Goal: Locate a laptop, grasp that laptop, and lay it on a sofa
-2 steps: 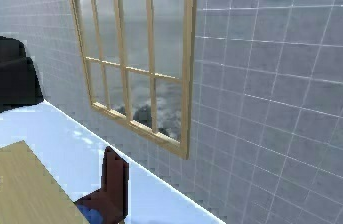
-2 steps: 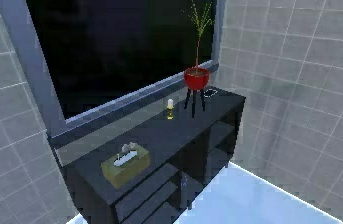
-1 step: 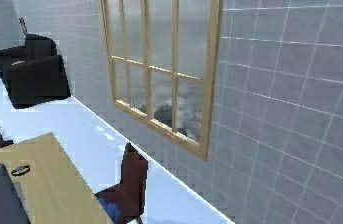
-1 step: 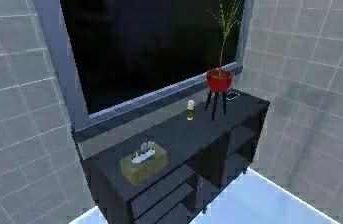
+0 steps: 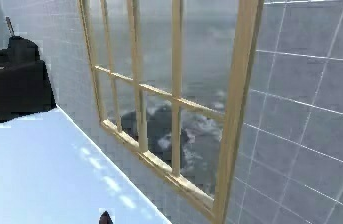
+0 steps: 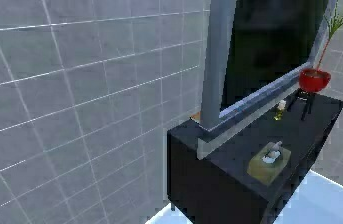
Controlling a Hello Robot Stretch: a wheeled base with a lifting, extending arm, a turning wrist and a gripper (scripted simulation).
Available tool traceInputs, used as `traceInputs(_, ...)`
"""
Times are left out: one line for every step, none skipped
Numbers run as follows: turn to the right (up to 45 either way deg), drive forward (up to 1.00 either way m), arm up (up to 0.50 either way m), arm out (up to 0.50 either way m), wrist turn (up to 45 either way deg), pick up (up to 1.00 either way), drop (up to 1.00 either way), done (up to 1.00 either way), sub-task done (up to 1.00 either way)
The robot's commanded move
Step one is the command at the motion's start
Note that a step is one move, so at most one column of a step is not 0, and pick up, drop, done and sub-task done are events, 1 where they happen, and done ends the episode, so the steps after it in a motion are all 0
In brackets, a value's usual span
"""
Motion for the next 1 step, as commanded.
traceInputs(-45.0, 0.00, 0.00, 0.00, 0.0, 0.00, 0.00, 0.00, 0.00)
